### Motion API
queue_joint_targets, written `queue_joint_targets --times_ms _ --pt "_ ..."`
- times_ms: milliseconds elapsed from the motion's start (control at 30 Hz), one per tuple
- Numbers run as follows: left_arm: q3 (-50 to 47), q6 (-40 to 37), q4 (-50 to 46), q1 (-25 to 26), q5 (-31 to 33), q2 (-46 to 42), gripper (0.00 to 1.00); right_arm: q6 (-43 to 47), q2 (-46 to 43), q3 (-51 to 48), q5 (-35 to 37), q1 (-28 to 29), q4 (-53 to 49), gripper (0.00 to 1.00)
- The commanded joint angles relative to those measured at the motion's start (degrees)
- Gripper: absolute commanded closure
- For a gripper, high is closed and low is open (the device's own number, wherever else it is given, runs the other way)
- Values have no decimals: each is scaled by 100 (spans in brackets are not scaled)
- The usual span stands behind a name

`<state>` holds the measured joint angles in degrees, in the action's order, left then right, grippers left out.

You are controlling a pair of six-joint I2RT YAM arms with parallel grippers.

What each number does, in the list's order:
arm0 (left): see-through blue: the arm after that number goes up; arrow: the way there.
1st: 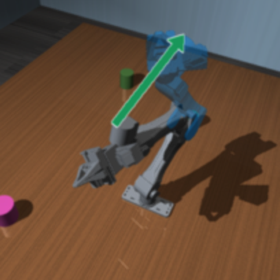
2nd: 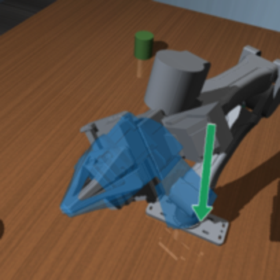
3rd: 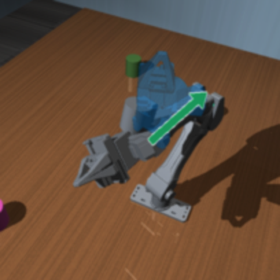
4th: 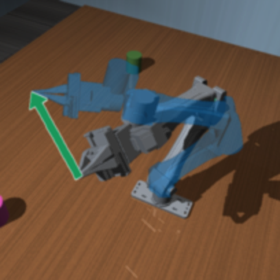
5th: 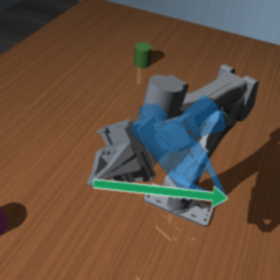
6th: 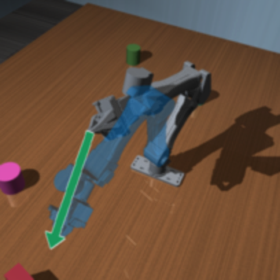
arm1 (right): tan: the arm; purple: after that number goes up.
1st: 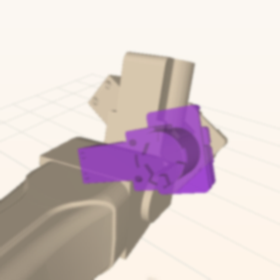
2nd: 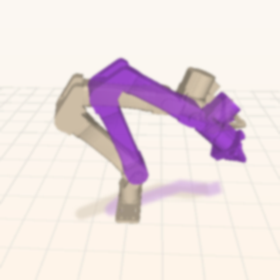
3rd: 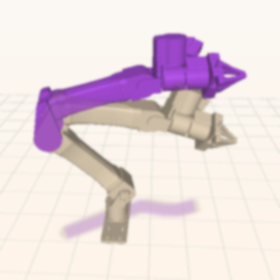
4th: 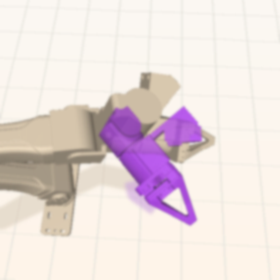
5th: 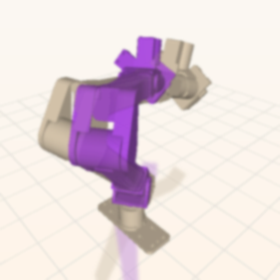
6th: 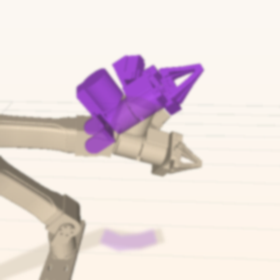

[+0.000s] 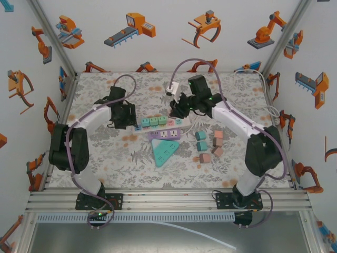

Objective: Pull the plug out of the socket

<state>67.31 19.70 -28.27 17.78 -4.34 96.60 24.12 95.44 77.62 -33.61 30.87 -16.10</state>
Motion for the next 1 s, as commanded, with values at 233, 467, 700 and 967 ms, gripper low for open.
queue_joint_targets --times_ms 233,467,700,967 --pt "-544 -77 387 96 -1120 -2307 39 -4245 -2398 -1852 1813 -318 524 95" --pt "-1265 -455 926 890 -2284 -3744 41 -6216 -4294 -3493 2334 -1010 293 94" --pt "-1902 -1166 1455 2014 -3026 -4662 42 -7399 -5896 -4864 2170 -2172 -243 93" --pt "-2175 -2537 1140 3053 -3037 -5047 19 -8063 -7034 -5961 2260 -2573 -602 92"
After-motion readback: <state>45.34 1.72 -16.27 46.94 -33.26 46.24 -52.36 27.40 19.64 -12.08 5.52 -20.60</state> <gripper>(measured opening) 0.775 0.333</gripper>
